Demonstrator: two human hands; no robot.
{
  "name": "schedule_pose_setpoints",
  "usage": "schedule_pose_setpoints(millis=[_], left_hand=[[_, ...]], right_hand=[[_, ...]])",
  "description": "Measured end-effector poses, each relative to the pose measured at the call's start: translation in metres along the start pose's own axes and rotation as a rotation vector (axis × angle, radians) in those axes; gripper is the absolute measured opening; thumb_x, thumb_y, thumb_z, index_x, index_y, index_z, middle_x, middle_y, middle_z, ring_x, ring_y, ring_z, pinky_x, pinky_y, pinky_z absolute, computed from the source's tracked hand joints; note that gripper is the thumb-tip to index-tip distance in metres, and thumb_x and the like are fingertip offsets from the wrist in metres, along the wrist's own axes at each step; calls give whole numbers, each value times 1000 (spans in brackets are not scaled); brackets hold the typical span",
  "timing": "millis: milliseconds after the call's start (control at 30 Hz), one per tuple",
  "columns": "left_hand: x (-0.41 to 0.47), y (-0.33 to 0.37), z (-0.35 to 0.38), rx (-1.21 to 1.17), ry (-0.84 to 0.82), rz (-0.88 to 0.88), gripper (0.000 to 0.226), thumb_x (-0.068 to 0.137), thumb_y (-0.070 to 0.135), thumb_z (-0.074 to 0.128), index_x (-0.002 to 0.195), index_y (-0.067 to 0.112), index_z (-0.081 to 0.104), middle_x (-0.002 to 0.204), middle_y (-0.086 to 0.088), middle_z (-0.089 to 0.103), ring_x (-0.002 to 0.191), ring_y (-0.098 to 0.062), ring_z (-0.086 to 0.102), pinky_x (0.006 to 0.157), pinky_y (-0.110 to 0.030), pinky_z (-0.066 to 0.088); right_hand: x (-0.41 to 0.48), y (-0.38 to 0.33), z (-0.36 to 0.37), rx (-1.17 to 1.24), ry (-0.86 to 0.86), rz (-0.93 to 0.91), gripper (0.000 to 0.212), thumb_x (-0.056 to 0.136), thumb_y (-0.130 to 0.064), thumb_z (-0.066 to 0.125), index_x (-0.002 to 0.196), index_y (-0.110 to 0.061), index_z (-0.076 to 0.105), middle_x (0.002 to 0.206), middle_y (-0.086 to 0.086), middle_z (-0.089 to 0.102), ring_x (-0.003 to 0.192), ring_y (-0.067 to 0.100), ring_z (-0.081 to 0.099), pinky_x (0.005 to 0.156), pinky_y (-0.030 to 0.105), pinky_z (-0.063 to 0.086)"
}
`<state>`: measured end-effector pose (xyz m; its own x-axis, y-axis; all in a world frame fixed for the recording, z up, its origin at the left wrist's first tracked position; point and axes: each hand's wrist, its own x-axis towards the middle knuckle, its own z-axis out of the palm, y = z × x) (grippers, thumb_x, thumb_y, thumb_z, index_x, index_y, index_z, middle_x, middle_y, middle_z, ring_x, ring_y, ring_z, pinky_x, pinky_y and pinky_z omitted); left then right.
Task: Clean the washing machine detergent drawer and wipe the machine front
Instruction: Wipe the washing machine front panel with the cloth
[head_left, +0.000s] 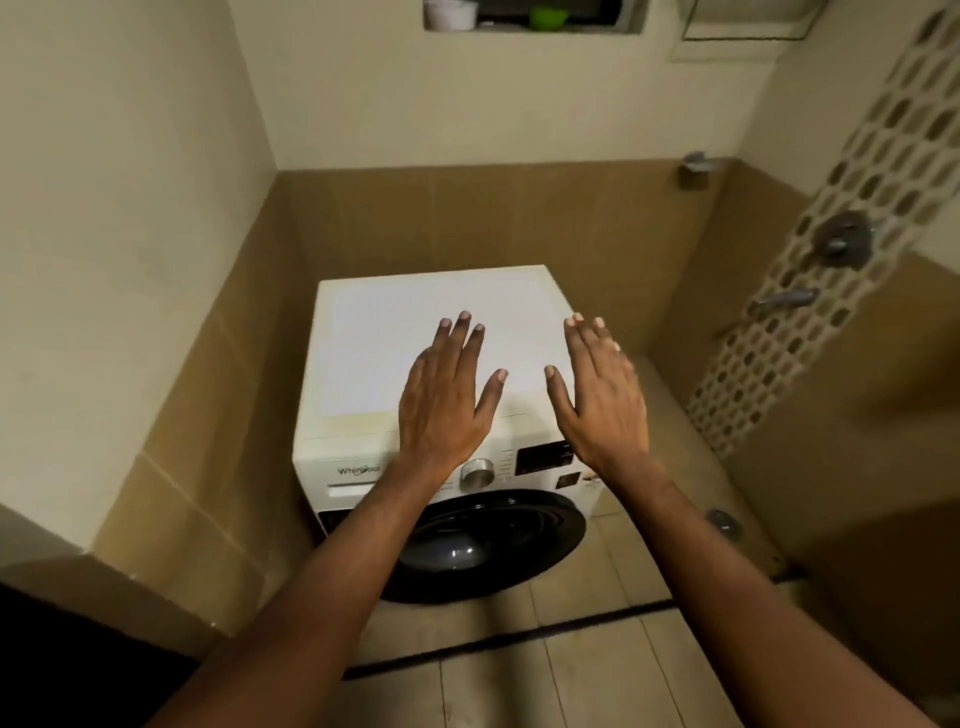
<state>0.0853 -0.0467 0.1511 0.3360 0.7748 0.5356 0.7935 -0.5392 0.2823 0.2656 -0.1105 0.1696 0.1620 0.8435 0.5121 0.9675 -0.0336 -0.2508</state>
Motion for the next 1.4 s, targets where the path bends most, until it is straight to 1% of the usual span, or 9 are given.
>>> schedule_pose_setpoints(millis=[67, 200, 300, 500, 700, 900, 1000, 1267, 1400], left_hand=[[9, 30, -1, -22, 3, 56, 61, 103, 50, 38, 154, 19, 30, 165, 1, 18, 154, -17, 9, 118, -32, 11], [18, 103, 3, -92, -17, 129, 64, 102, 53, 35, 155, 18, 30, 165, 0, 20, 153, -17, 12, 120, -36, 17], [16, 164, 5, -136, -13, 194, 65, 101, 55, 32, 154, 16, 31, 164, 0, 24, 153, -18, 15, 119, -38, 20], [-2, 282, 14, -229, -16, 323, 62, 102, 52, 36, 153, 16, 34, 164, -1, 25, 152, -19, 17, 118, -42, 23], [-23, 393, 32, -302, -77, 472, 63, 102, 51, 35, 154, 15, 32, 165, -2, 20, 153, -18, 12, 120, -42, 19], [-32, 493, 63, -371, -132, 598, 68, 101, 55, 33, 154, 13, 29, 165, -3, 18, 153, -18, 10, 121, -41, 16], [-32, 543, 86, -406, -167, 674, 73, 100, 58, 34, 156, 14, 23, 166, -4, 15, 154, -19, 8, 121, -39, 12], [-26, 673, 160, -581, -267, 837, 79, 99, 61, 36, 158, 13, 16, 167, -2, 9, 153, -13, -3, 120, -28, -5], [-22, 736, 192, -623, -312, 942, 76, 100, 60, 34, 159, 15, 14, 167, 1, 6, 153, -12, -4, 116, -19, -17]], right_hand=[[-5, 19, -26, -39, 45, 35, 59, 103, -44, 33, 155, -16, 24, 161, 1, 25, 151, 16, 11, 120, 35, 12], [-27, 63, -83, -87, 119, 93, 61, 103, -45, 34, 155, -16, 22, 163, 0, 20, 152, 15, 6, 122, 34, 9], [-56, 101, -123, -131, 160, 127, 59, 104, -44, 32, 155, -16, 22, 163, 0, 20, 152, 15, 7, 123, 36, 12], [-123, 179, -204, -263, 228, 200, 59, 103, -43, 30, 155, -15, 24, 162, 2, 23, 151, 16, 11, 122, 35, 13], [-189, 256, -272, -366, 282, 344, 58, 103, -42, 31, 155, -16, 24, 162, 1, 22, 151, 15, 9, 122, 36, 13], [-241, 322, -313, -460, 314, 495, 61, 103, -41, 31, 157, -17, 16, 164, 0, 13, 152, 13, 1, 123, 32, 5], [-262, 358, -328, -508, 323, 584, 62, 103, -41, 33, 157, -18, 15, 165, -1, 10, 151, 12, 0, 121, 28, -1], [-295, 463, -361, -580, 336, 781, 58, 104, -39, 35, 157, -29, 13, 165, -6, 9, 151, 10, -4, 120, 30, -2], [-309, 513, -373, -602, 373, 926, 59, 103, -43, 36, 157, -29, 15, 164, -6, 13, 151, 10, 0, 121, 34, 4]])
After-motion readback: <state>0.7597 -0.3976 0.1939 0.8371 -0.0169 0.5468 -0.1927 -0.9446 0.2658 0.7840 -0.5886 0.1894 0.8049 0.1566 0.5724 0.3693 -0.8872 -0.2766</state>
